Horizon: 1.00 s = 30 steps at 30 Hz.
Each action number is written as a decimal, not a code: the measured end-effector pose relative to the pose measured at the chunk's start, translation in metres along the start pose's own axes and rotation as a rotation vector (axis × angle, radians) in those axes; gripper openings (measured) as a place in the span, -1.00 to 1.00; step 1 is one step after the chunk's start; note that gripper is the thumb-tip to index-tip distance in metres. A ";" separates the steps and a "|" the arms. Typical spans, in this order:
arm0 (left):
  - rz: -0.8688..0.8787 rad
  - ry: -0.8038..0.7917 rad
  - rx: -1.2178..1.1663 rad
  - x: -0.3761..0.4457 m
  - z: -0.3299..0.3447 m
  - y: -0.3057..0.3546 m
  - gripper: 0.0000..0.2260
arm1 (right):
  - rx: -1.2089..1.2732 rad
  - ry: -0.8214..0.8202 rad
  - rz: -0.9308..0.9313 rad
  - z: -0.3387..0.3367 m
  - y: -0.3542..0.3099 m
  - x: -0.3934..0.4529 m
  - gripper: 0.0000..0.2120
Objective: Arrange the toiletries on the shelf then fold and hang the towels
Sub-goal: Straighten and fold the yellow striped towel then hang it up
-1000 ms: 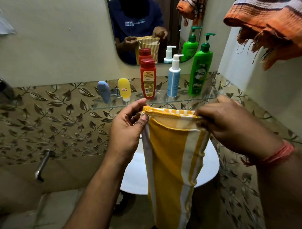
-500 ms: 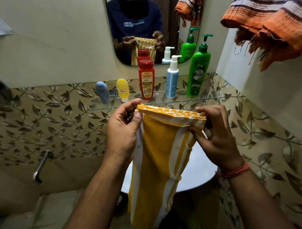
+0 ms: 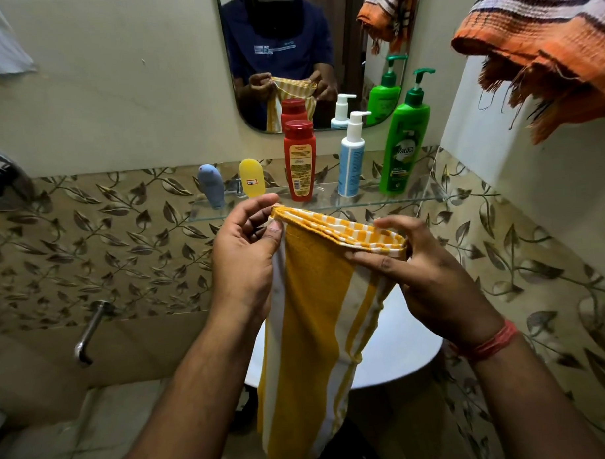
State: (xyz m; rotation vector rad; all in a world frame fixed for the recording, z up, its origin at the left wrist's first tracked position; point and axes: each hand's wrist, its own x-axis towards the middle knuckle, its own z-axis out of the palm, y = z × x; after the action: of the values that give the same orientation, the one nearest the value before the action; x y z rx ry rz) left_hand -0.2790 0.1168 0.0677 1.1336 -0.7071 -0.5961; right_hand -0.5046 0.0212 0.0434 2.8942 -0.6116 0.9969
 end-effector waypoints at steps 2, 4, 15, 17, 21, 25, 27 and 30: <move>0.001 -0.012 0.006 -0.002 0.002 0.000 -0.65 | 0.028 -0.056 0.105 0.005 0.004 0.001 -0.49; 0.003 -0.026 0.018 -0.004 0.004 -0.001 -0.65 | 0.101 -0.086 0.197 0.010 0.007 0.002 -0.42; 0.050 0.011 0.009 -0.002 0.005 0.006 -0.68 | 0.330 -0.210 0.319 0.007 0.003 0.001 -0.99; 0.059 0.028 0.032 -0.002 0.003 0.006 -0.67 | 0.357 -0.250 0.388 0.003 0.006 0.000 -0.88; 0.059 0.039 0.094 -0.002 -0.003 0.001 -0.67 | 0.401 -0.205 0.400 -0.018 0.009 0.001 -0.77; 0.040 0.027 0.101 -0.002 -0.007 0.000 -0.70 | 0.462 -0.155 0.180 -0.031 0.005 0.005 -0.76; 0.038 0.030 0.111 -0.001 -0.008 0.000 -0.70 | 0.498 -0.145 0.113 -0.033 0.004 0.007 -0.77; 0.034 0.027 0.105 -0.002 -0.007 0.000 -0.69 | 0.571 -0.100 0.082 -0.033 0.004 0.009 -0.76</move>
State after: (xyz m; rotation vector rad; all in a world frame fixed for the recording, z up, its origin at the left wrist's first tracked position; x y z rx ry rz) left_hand -0.2747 0.1224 0.0651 1.2221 -0.7393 -0.5191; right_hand -0.5185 0.0186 0.0745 3.4527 -0.5213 1.2120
